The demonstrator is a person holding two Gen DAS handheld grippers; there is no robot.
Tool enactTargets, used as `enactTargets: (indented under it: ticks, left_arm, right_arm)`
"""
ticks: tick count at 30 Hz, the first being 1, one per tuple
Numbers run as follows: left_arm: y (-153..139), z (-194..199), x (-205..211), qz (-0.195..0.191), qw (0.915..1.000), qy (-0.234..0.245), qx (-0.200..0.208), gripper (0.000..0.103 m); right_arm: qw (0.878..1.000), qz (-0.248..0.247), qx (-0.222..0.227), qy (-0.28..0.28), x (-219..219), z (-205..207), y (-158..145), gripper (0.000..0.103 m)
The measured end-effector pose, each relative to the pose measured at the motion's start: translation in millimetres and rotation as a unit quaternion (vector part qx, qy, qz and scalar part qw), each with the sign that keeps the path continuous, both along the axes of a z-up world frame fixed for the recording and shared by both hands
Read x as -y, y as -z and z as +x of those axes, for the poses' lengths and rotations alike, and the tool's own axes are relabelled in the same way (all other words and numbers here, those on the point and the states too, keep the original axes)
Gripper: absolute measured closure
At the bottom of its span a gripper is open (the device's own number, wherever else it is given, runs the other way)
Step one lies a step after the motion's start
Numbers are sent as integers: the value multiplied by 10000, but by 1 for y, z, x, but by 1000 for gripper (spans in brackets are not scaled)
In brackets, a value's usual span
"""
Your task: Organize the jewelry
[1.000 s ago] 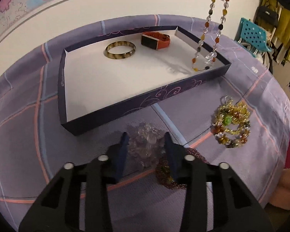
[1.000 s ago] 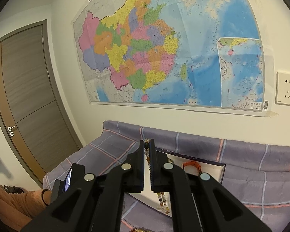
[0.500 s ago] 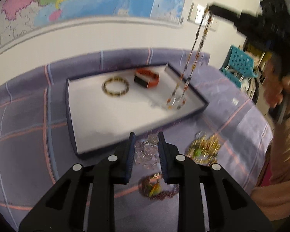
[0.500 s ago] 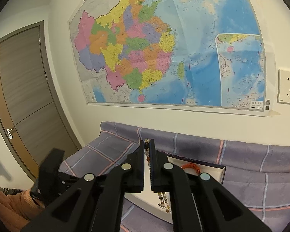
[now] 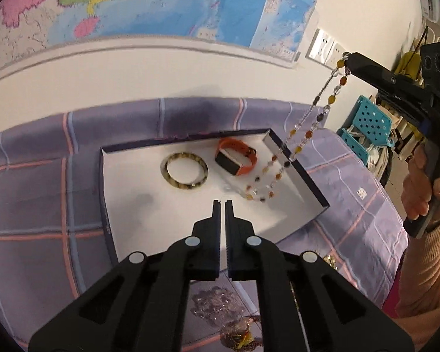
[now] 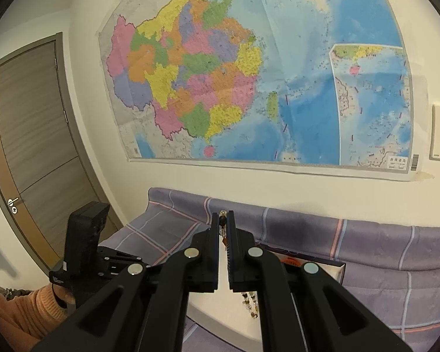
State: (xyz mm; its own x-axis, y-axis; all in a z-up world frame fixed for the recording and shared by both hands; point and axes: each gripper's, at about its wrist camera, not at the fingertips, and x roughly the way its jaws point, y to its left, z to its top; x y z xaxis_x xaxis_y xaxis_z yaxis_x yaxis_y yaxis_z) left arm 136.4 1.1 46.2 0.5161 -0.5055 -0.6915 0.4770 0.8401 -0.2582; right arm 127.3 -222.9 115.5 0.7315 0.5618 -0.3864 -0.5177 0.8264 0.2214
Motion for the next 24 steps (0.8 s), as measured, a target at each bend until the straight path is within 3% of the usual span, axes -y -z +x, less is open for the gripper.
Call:
enactTargets:
  ticks: [2,4,5,8,12,17,22,24]
  left_arm:
    - [5,-10,0,50,9999,152,50,90]
    - [14,-27,0,214,9991,324,144,70]
    - [20,-35,0,263,9987,419,132,66]
    - [39,-59,2,552,9964,631,127,61]
    - [62,-71,6,973,9938,537,28,49]
    - [82,-65,7,1189,9922,345,-129,50]
    - [82,-65,10,1315,9908,286,-127,75]
    - [80,-64,10,1341,9906,243,-145,77]
  right_arm:
    - [10000,-1,-44,-11,1,0,4,100]
    - [10000,-1,-83,-26,4,-1,8,100]
    - [10000,-6,-94,-24,5,-2,9,100]
    - [9999,-12,-106,-27,9,-5,12,100]
    - [9999,-34,-105,-2,11,-7,14,100]
    - [9998,-18,-193,24,14,-8,21,100]
    - [9998,-41,-211,18,13,-11,24,100]
    - [9997,-31,-222,24,14,-11,24,100]
